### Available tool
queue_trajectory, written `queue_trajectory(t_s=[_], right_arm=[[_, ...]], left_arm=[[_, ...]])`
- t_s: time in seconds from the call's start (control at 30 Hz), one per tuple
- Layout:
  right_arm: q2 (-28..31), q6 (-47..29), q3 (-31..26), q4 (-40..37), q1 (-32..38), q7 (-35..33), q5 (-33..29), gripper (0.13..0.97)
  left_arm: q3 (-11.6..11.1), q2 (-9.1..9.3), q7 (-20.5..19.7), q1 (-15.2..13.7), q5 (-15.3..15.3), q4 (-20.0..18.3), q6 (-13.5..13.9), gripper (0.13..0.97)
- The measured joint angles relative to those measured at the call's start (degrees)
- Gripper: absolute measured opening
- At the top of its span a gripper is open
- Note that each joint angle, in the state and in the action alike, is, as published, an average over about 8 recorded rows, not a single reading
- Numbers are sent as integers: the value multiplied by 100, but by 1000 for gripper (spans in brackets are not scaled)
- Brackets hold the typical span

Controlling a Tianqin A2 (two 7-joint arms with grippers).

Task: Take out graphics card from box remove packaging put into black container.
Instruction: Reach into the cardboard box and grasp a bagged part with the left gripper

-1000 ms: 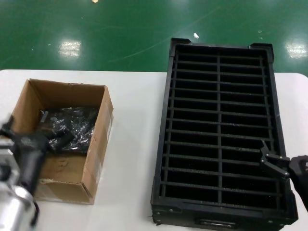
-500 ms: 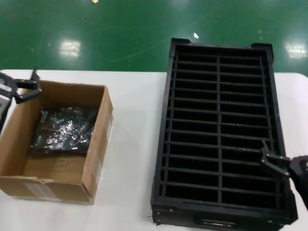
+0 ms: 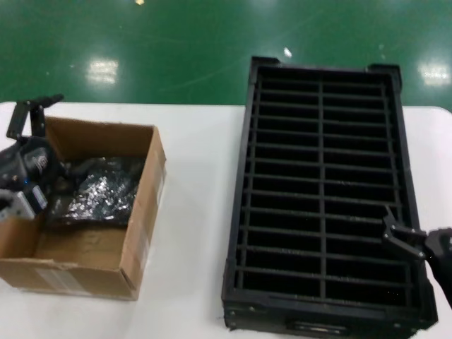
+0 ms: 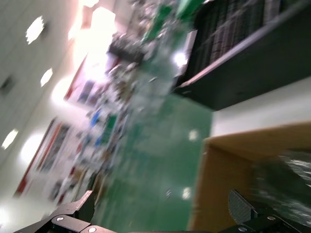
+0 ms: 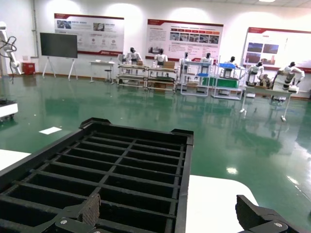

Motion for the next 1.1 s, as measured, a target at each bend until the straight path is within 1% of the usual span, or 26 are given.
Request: queue_trajectory(t_s=[0.13, 0.27, 0.4, 0.5, 0.63, 0.8, 0.97, 1.1], right_arm=[[0, 0, 0, 0, 0, 0, 0, 966], [0, 0, 0, 0, 0, 0, 0, 966], [0, 0, 0, 0, 0, 0, 0, 966], [0, 0, 0, 0, 0, 0, 0, 966], [0, 0, 0, 0, 0, 0, 0, 966], [0, 0, 0, 0, 0, 0, 0, 966], [0, 0, 0, 0, 0, 0, 0, 966], [0, 0, 0, 0, 0, 0, 0, 966]], left_arm=[[378, -362, 626, -403, -70, 974, 505, 966], [769, -626, 1113, -883, -42, 2000, 845, 966], [1116, -802, 1539, -1390, 29, 2960, 990, 966], [1350, -882, 1750, -1703, 91, 3494, 985, 966], [1626, -930, 1875, -1912, 169, 3870, 903, 966], [1862, -897, 1962, -1949, 196, 4047, 696, 966], [1963, -770, 2086, -1925, 125, 4103, 386, 966], [1971, -633, 2225, -1897, 12, 4122, 63, 966]])
